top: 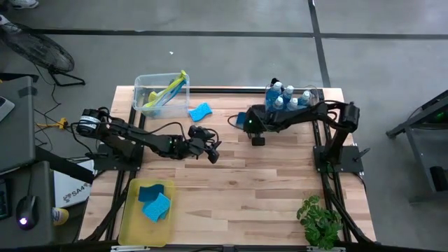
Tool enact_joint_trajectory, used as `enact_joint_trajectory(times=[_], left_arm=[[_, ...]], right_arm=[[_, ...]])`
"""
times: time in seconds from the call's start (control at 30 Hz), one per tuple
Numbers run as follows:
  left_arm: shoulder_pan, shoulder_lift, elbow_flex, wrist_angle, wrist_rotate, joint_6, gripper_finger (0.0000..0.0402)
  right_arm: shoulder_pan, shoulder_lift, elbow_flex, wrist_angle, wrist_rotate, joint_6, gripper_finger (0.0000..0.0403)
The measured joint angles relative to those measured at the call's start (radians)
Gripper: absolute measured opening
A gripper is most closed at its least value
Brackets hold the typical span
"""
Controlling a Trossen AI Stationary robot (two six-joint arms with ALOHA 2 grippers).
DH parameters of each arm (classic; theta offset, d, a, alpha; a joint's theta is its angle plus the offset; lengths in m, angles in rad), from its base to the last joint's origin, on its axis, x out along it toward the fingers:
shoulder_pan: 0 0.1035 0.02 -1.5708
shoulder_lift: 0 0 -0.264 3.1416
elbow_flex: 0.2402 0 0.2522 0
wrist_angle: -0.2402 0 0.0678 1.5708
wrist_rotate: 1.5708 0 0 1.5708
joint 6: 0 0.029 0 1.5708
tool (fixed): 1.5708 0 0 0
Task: Pick & Place Kitchen Sink Supplies
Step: Put the right sponge into the yellow bin
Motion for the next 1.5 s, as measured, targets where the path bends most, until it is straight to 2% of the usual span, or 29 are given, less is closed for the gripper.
enact_joint_trajectory(times=[0.2,0.43,0.7,1.0,1.23,1.5], left_arm=[[0.000,0.000,0.000,0.004,-0.001,-0.025,0.0207],[0.000,0.000,0.001,0.062,-0.029,-0.047,0.0207],[0.011,-0.009,0.014,0.068,-0.011,-0.055,0.0207],[0.115,-0.009,0.119,-0.021,0.214,-0.050,0.0207],[0.205,-0.009,0.124,-0.056,0.393,-0.048,0.0207],[0.287,-0.009,0.123,-0.121,0.489,-0.074,0.0207]], right_arm=[[0.109,-0.010,-0.002,-0.007,0.149,-0.040,0.0003],[0.253,-0.053,-0.002,0.034,0.370,-0.085,0.0001],[0.397,-0.060,-0.001,0.058,0.572,-0.147,0.0001],[0.494,-0.060,0.000,0.042,0.742,-0.233,0.0000],[0.576,-0.061,0.000,-0.023,0.819,-0.308,0.0000],[0.682,-0.061,0.000,-0.032,0.894,-0.346,0.0000]])
